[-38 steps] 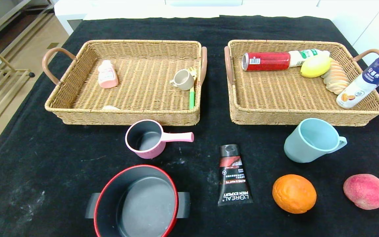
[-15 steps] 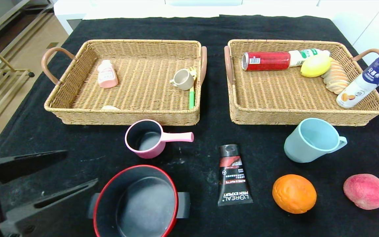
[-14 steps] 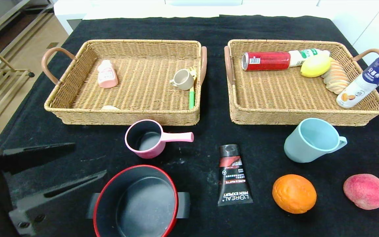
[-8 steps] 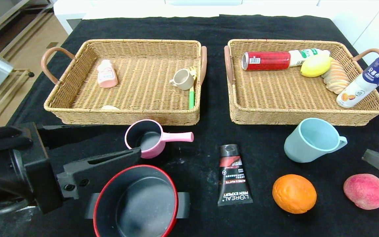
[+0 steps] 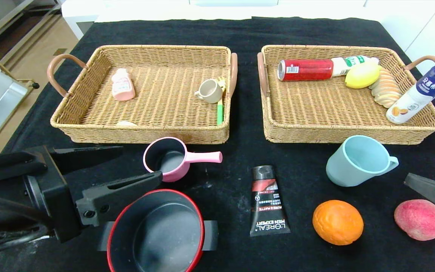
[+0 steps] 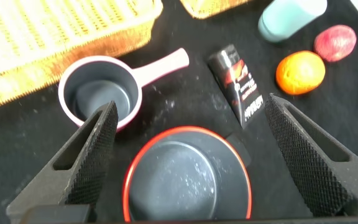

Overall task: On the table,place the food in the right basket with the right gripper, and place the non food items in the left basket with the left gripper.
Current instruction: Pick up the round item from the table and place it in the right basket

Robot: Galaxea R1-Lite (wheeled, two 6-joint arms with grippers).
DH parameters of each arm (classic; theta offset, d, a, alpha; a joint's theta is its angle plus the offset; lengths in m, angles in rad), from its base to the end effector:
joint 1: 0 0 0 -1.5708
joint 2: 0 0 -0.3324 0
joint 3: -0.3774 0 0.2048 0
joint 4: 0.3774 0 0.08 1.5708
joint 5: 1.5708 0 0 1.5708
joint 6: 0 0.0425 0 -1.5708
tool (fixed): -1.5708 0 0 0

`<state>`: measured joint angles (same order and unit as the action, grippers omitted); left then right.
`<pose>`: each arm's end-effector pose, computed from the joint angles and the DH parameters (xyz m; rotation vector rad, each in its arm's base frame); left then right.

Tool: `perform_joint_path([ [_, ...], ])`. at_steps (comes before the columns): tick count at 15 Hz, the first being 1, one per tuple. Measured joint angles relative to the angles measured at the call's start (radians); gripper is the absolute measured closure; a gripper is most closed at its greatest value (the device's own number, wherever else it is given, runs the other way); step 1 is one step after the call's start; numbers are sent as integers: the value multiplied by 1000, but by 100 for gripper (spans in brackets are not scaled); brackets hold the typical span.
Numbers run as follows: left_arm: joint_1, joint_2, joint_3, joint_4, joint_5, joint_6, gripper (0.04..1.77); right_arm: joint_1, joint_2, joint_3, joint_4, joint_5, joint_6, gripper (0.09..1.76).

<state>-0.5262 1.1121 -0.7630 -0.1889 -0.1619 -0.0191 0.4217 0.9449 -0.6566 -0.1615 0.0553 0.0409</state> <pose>0.1504 -0.0953 0.2844 0.0113 0.1672 -0.6850 0.1183 0.0556 0.2721 0.0167 0.1356 0.4737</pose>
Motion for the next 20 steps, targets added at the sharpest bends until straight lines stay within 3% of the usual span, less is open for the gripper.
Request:
perform_joint_path([
  [2, 1, -2, 8, -5, 2, -1, 9, 1, 0, -7, 10, -7, 0, 14],
  [4, 1, -3, 6, -5, 16, -2, 9, -3, 2, -44, 90, -84, 3, 14],
  [9, 1, -5, 6, -1, 19, 0, 9, -36, 33, -291, 664, -236, 139, 14],
  [16, 1, -17, 8, 4, 16, 3, 9, -180, 168, -354, 757, -243, 171, 14],
  [20, -1, -27, 9, 10, 14, 6, 9, -275, 242, -346, 755, -133, 175, 14],
])
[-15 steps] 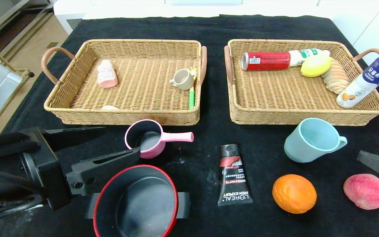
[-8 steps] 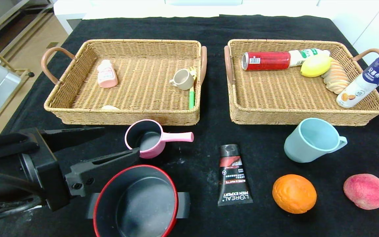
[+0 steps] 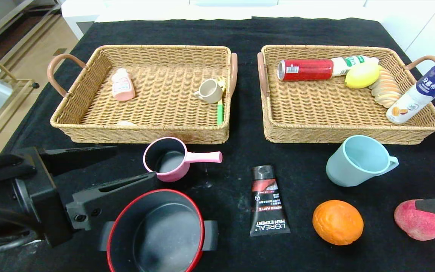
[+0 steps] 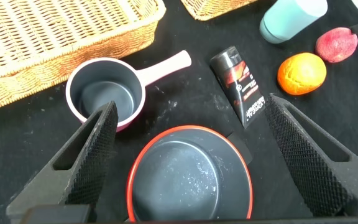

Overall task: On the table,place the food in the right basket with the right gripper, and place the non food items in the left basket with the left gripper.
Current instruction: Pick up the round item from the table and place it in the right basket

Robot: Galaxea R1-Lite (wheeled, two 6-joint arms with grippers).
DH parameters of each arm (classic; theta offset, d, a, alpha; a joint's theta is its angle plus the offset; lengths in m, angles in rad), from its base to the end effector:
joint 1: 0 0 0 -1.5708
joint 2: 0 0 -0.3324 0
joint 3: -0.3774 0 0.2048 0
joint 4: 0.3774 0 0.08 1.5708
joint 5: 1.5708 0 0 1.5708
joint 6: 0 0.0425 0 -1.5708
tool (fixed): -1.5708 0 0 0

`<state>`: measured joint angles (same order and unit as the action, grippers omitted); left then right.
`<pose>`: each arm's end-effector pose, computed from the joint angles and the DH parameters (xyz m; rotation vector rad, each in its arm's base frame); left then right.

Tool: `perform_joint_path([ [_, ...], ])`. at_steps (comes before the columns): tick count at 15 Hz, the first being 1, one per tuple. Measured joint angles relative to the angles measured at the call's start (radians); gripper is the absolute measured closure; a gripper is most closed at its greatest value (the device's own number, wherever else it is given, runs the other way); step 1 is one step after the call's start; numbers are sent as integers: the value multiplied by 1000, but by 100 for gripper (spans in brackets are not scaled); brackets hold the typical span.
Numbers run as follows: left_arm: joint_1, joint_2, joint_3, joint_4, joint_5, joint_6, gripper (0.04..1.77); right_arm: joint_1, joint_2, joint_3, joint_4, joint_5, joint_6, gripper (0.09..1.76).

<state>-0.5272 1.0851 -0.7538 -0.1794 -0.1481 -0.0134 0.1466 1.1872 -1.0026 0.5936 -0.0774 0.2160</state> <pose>0.1438 -0.0910 0.2849 0.0163 0.1566 -0.6729 0.1625 0.0207 0.2616 0.1181 0.7763 -0.0181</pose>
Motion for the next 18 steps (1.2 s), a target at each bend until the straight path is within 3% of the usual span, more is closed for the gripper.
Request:
perform_joint_path([
  [4, 0, -9, 0, 0, 0, 0, 9, -58, 61, 33, -6, 32, -2, 14],
  [9, -1, -17, 1, 1, -1, 2, 9, -64, 123, 90, -141, 46, -1, 14],
  [18, -1, -29, 1, 1, -1, 3, 9, -62, 202, 121, -183, 48, 34, 14],
])
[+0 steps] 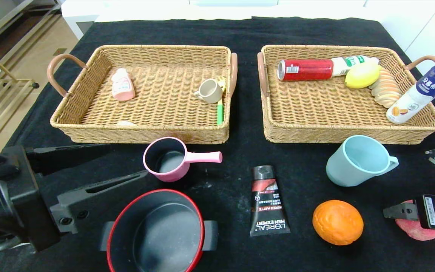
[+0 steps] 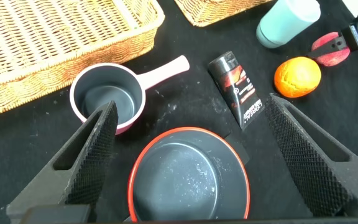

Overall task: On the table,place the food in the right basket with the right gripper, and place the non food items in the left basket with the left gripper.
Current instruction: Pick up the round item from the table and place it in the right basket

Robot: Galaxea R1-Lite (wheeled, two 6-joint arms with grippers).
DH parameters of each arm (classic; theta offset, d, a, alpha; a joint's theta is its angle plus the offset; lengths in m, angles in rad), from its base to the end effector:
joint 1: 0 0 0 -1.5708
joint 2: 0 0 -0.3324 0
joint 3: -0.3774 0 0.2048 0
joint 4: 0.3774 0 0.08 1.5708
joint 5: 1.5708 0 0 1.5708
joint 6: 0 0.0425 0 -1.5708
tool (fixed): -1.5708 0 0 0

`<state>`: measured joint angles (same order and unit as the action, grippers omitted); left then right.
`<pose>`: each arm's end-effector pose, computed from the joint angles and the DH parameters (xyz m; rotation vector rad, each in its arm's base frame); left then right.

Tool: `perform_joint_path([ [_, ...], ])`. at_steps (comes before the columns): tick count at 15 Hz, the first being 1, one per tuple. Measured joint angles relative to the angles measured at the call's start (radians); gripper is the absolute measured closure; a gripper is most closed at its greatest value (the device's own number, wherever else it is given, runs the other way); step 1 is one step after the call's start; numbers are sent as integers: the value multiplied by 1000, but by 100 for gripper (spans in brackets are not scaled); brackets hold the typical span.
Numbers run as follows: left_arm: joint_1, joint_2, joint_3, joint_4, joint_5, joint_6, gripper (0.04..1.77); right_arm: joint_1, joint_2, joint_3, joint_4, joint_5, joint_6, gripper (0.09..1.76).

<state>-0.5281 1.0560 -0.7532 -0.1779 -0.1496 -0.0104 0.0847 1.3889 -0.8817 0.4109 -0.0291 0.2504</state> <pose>0.1364 -0.0869 0.2894 0.0140 0.1286 -0.6761 0.2167 0.0172 0.2031 0.1803 0.9172 -0.0633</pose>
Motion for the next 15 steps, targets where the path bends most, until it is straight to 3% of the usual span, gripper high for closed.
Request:
perform_joint_path([
  [1, 0, -1, 0, 0, 0, 0, 9, 0, 2, 2, -3, 1, 0, 14],
  [4, 0, -3, 0, 0, 0, 0, 9, 3, 5, 7, -5, 2, 0, 58],
  [5, 0, -4, -1, 0, 0, 0, 9, 4, 6, 8, -5, 2, 0, 65],
  [15, -1, -6, 2, 0, -1, 15, 9, 9, 9, 14, -6, 0, 6, 67],
])
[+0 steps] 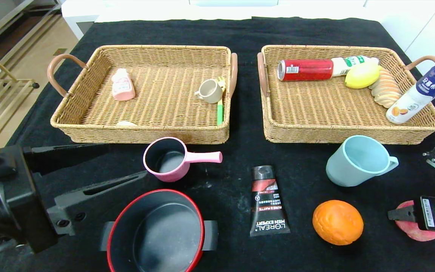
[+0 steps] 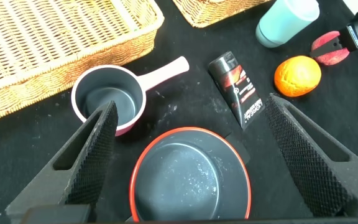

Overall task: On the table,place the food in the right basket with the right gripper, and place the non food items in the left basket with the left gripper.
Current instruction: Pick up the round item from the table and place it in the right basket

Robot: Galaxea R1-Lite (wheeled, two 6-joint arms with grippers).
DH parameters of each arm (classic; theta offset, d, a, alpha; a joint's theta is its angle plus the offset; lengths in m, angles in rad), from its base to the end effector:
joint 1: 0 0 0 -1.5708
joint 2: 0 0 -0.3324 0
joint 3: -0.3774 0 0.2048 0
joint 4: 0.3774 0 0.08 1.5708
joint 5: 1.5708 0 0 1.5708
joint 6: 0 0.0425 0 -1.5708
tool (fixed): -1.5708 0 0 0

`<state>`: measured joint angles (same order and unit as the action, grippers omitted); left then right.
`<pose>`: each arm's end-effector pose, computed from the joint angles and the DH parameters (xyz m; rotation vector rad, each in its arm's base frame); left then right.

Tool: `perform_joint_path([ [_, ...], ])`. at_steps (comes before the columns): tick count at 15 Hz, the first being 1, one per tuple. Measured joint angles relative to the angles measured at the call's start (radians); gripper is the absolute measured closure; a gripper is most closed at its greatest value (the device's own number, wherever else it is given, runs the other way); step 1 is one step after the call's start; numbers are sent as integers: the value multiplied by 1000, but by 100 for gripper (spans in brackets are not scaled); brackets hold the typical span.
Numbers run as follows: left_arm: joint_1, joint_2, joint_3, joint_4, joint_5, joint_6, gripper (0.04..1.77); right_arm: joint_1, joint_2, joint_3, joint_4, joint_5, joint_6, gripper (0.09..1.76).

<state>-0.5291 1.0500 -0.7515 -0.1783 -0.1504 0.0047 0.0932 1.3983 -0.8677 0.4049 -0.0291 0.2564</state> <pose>0.1348 -0.0862 0.2898 0.0276 0.1188 -0.6790 0.2172 0.0191 0.1976 0.1802 0.9351 -0.0606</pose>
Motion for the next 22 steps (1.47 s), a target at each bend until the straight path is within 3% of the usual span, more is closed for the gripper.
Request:
perform_joint_path([
  [8, 0, -13, 13, -10, -10, 13, 9, 5, -97, -40, 61, -1, -5, 68],
  [13, 0, -21, 11, -1, -4, 10, 9, 31, -187, -173, 191, 2, -28, 68],
  [18, 0, -20, 9, 0, -7, 8, 9, 127, -204, -326, 197, -3, -29, 68],
  [22, 0, -20, 5, 0, -8, 6, 9, 156, -127, -446, 175, -6, -33, 68],
])
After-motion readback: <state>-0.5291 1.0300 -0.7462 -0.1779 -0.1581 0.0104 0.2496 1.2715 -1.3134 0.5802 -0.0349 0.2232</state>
